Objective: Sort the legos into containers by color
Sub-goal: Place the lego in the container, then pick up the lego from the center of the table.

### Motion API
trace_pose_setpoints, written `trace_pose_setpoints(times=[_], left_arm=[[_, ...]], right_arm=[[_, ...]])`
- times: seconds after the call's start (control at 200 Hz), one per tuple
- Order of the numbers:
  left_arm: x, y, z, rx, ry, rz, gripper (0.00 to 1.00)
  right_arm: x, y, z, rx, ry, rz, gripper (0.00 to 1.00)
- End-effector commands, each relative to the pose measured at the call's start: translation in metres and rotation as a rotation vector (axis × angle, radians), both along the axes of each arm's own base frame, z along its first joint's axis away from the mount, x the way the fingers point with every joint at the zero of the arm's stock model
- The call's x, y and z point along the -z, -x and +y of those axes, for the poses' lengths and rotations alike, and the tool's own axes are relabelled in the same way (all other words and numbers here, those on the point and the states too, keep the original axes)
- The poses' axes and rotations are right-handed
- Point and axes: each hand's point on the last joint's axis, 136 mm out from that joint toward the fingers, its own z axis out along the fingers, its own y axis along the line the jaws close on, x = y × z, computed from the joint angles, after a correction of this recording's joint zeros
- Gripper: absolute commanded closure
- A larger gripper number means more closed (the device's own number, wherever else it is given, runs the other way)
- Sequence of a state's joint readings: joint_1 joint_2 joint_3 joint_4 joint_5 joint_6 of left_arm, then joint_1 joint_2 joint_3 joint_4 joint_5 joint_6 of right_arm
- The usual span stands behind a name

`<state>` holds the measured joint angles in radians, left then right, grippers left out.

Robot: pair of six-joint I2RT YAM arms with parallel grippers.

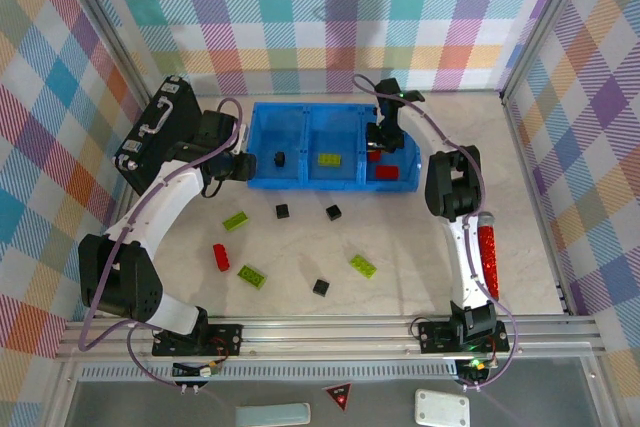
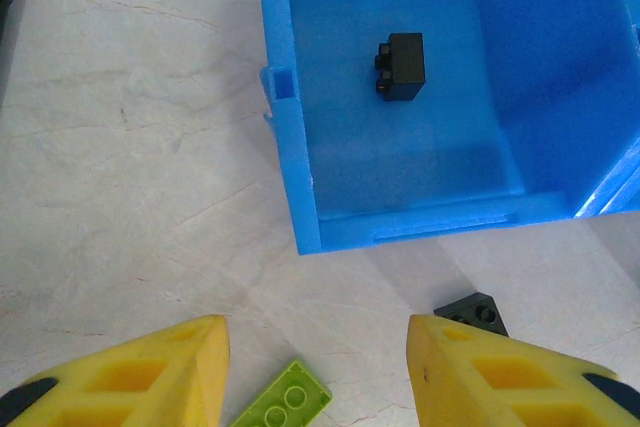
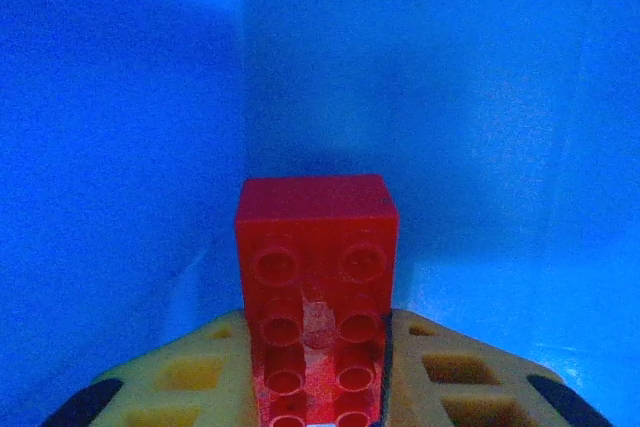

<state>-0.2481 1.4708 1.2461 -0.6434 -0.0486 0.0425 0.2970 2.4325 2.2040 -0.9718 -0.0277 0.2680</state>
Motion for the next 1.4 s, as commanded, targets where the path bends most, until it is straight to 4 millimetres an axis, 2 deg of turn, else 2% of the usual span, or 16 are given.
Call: trace_pose_setpoints(times=[0.0,0.225,0.455,0.705,1.135,1.395], left_arm=[[0.002,-0.001,-0.001,0.007,-0.016,-0.001,0.50],[0.000,-0.001,-0.006,0.020,0.009,0.004,0.50],[0.005,-0.002,-0.006,0.018,0.005,0.012,0.50],[0.005,-0.001,-0.001,0.011,-0.021,0.000,0.49],[0.010,0.002,-0.011,0.020,0.033,0.022,0.49],[0.007,0.003,-0.028,0.037,0.099,0.047,0.48]], right_arm=[[0.002,0.001,0.005,-0.013,-0.028,0.021,0.69],[-0.005,0.005,0.008,-0.005,-0.049,0.032,0.60],[-0.034,0.009,0.006,0.003,-0.060,-0.002,0.55],[-0.065,0.024,0.005,-0.010,-0.075,-0.028,0.52],[-0.108,0.071,-0.003,-0.027,-0.047,-0.086,0.51],[-0.114,0.112,-0.003,-0.038,-0.038,-0.086,0.50]])
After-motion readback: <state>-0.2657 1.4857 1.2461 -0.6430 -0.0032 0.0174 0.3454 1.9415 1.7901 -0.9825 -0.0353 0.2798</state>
